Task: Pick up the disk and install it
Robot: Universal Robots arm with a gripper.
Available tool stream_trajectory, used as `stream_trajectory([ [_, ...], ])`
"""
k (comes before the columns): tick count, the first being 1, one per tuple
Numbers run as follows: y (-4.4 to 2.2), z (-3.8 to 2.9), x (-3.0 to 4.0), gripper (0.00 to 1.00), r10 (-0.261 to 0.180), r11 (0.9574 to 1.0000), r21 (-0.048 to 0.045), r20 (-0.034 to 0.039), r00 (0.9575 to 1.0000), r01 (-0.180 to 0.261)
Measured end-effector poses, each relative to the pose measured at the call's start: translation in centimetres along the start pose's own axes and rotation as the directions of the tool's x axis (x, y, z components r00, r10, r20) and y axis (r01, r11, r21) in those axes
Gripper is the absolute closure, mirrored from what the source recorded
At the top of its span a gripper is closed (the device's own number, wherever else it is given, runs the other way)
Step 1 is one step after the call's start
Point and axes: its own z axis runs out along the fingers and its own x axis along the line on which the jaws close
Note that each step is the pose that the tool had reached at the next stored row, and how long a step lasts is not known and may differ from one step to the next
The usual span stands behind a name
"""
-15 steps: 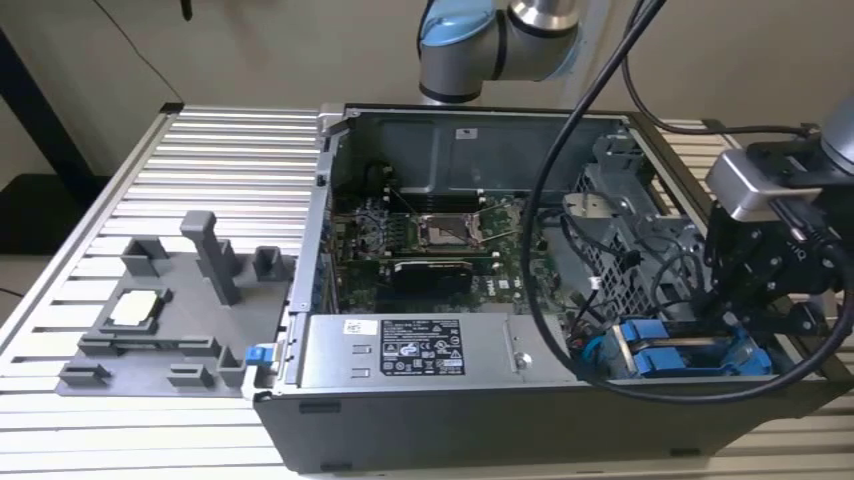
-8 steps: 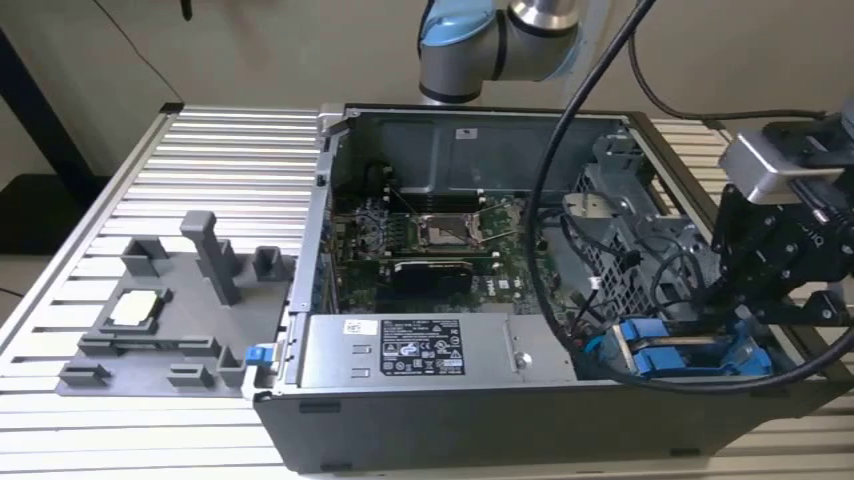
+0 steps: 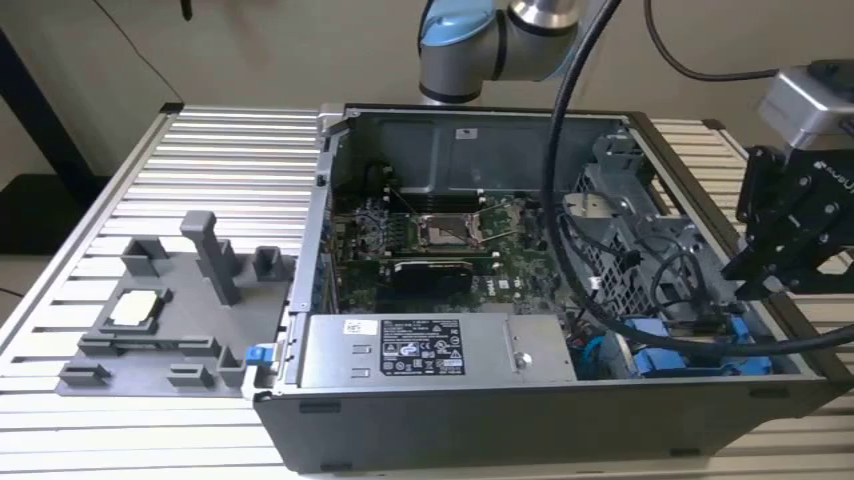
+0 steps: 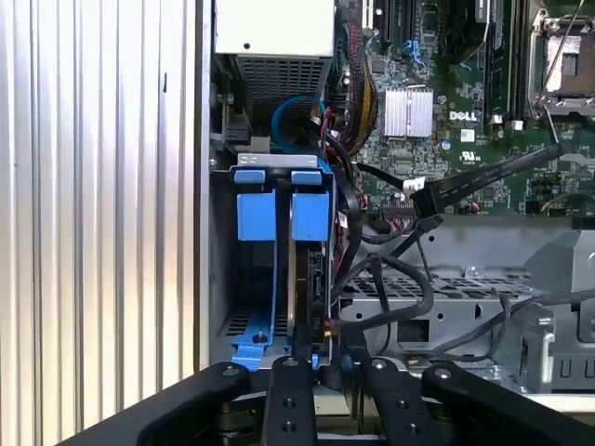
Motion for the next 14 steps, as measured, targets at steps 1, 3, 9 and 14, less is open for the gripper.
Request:
stream_trajectory([
  [1, 0.01, -0.36, -0.02, 0.73, 0.000, 1.0000, 0.0000, -0.0001, 1.0000, 0.000],
  [3, 0.01, -0.42, -0.02, 0.73, 0.000, 1.0000, 0.0000, 0.0003, 1.0000, 0.000],
  [9, 0.08, -0.43, -0.62, 0.73, 0.000, 1.0000, 0.0000, -0.0002, 1.0000, 0.000],
  [14, 0.43, -0.29, -2.07, 0.73, 0.000, 1.0000, 0.0000, 0.0001, 1.0000, 0.000],
])
